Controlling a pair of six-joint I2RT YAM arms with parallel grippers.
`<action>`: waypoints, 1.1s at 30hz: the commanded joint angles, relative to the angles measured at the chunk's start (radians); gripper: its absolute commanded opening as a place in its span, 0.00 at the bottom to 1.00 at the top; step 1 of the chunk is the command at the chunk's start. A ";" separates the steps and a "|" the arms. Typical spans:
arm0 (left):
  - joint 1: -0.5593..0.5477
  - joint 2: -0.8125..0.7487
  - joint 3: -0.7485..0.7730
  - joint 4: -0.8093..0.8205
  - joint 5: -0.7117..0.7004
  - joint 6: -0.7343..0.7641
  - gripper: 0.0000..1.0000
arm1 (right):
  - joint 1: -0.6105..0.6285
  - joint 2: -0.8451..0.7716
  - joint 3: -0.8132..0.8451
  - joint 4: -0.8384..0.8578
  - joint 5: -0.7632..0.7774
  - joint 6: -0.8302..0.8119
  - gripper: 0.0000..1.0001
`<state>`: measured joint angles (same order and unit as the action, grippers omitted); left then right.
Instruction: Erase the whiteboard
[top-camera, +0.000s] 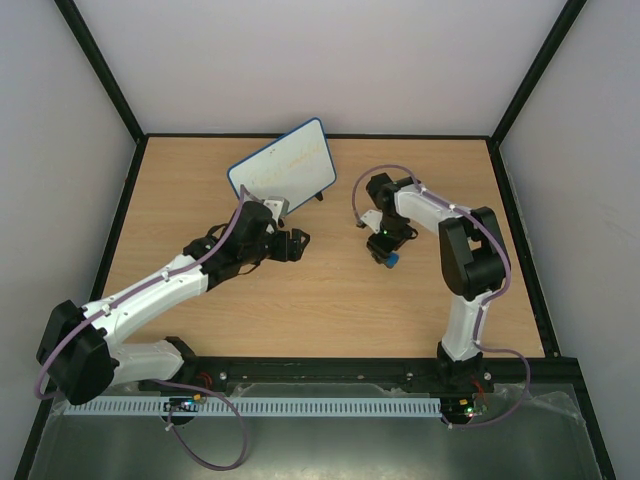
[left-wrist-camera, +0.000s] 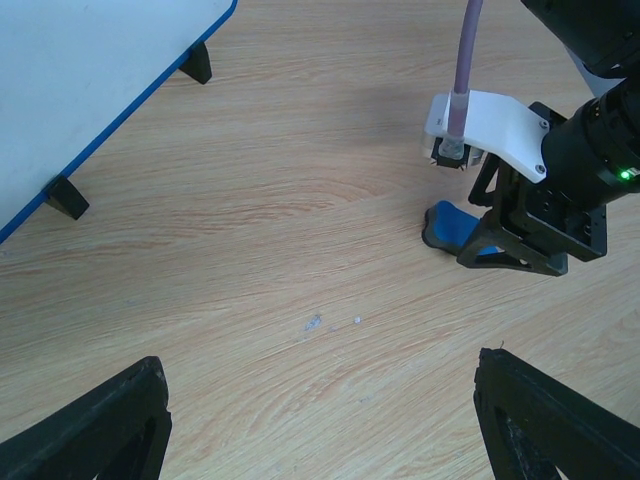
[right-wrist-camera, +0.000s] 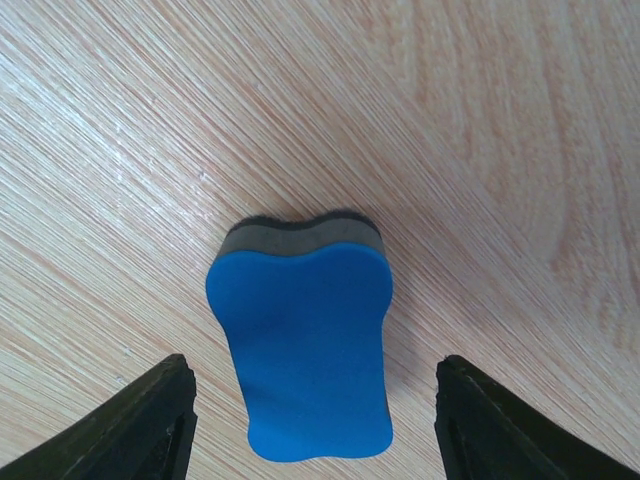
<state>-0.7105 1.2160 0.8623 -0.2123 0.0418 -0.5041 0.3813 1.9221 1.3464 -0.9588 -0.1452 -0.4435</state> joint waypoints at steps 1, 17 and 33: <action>-0.006 0.002 -0.012 0.016 0.006 -0.008 0.83 | 0.007 -0.015 -0.019 -0.009 0.034 -0.012 0.62; -0.006 -0.001 -0.014 0.016 0.006 -0.010 0.83 | 0.030 -0.010 -0.039 0.029 0.061 0.012 0.54; -0.006 -0.002 -0.007 0.010 -0.007 -0.007 0.83 | 0.031 -0.001 -0.021 0.013 0.069 0.023 0.25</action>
<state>-0.7105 1.2160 0.8623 -0.2100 0.0441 -0.5068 0.4072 1.9228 1.3125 -0.9302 -0.0906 -0.4217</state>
